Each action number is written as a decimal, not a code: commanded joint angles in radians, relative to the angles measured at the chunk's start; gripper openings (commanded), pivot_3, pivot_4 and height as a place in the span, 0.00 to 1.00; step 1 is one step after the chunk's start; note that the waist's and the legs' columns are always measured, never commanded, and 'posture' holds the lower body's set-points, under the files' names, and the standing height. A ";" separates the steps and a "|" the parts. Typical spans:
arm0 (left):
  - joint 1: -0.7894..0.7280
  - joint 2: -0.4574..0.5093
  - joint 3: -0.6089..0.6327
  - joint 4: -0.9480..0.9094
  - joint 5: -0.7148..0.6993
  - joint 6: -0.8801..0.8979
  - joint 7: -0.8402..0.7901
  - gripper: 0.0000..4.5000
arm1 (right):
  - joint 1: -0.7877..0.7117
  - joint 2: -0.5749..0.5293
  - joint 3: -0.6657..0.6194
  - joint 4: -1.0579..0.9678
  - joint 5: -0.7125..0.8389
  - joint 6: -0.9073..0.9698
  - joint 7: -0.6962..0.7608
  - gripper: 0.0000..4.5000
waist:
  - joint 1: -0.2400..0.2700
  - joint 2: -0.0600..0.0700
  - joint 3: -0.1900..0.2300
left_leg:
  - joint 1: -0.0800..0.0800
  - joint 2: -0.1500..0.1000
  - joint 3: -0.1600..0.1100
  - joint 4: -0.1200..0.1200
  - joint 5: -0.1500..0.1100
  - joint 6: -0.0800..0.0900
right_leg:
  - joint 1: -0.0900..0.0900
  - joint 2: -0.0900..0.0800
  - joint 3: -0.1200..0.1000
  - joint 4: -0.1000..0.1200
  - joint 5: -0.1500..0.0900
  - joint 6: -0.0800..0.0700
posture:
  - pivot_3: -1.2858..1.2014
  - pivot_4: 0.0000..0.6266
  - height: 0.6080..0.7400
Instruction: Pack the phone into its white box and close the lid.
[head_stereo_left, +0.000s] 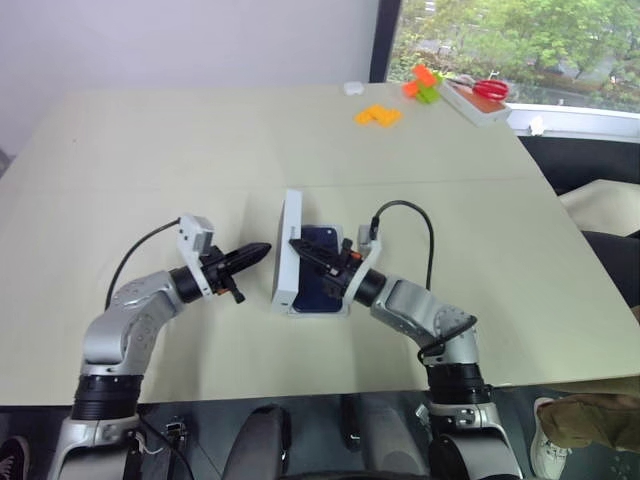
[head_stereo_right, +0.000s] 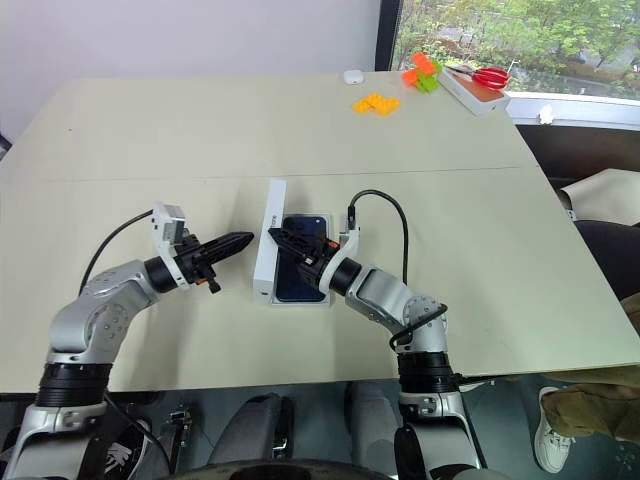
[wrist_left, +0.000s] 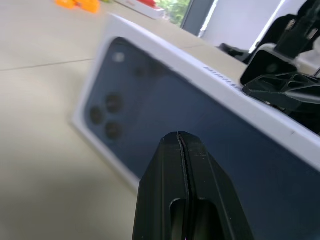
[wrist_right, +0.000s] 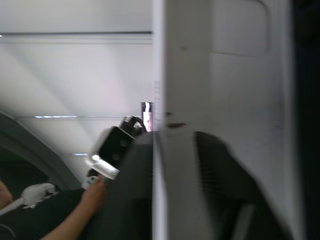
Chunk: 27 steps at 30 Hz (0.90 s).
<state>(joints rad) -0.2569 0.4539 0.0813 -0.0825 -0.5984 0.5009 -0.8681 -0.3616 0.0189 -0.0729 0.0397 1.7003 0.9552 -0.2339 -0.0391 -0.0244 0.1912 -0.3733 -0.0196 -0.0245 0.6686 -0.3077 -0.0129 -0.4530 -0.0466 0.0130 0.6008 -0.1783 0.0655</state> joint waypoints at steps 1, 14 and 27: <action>0.000 0.002 -0.005 -0.046 -0.011 0.012 0.001 0.00 | -0.014 -0.015 0.016 -0.054 -0.007 0.024 0.023 0.75 | -0.003 0.000 0.000 | 0.000 0.000 0.000 0.000 0.000 0.000 | 0.000 0.000 0.000 0.000 0.000 0.000 | 0.52 0.24 1.00; 0.022 0.018 0.021 -0.049 -0.039 0.027 -0.006 0.00 | -0.102 -0.379 -0.002 -0.212 -0.139 0.153 0.265 0.97 | 0.001 0.000 0.000 | 0.000 0.000 0.000 0.004 0.000 0.000 | 0.002 0.002 0.000 0.001 0.000 0.000 | 0.52 0.24 1.00; 0.018 0.003 0.007 -0.057 -0.040 0.032 0.003 0.00 | -0.121 -0.661 0.023 -0.260 -0.468 0.088 0.641 0.97 | 0.005 0.000 0.000 | 0.001 0.000 0.000 0.015 -0.001 0.001 | 0.009 0.002 0.000 -0.002 -0.001 0.005 | 0.52 0.24 1.00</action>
<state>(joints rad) -0.2368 0.4589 0.0742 -0.1006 -0.6220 0.5362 -0.8671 -0.4537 -0.6166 -0.0478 -0.1744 1.2977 1.0836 0.3225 -0.0346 -0.0242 0.1917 -0.3722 -0.0196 -0.0239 0.6839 -0.3085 -0.0114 -0.4439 -0.0447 0.0129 0.5987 -0.1793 0.0711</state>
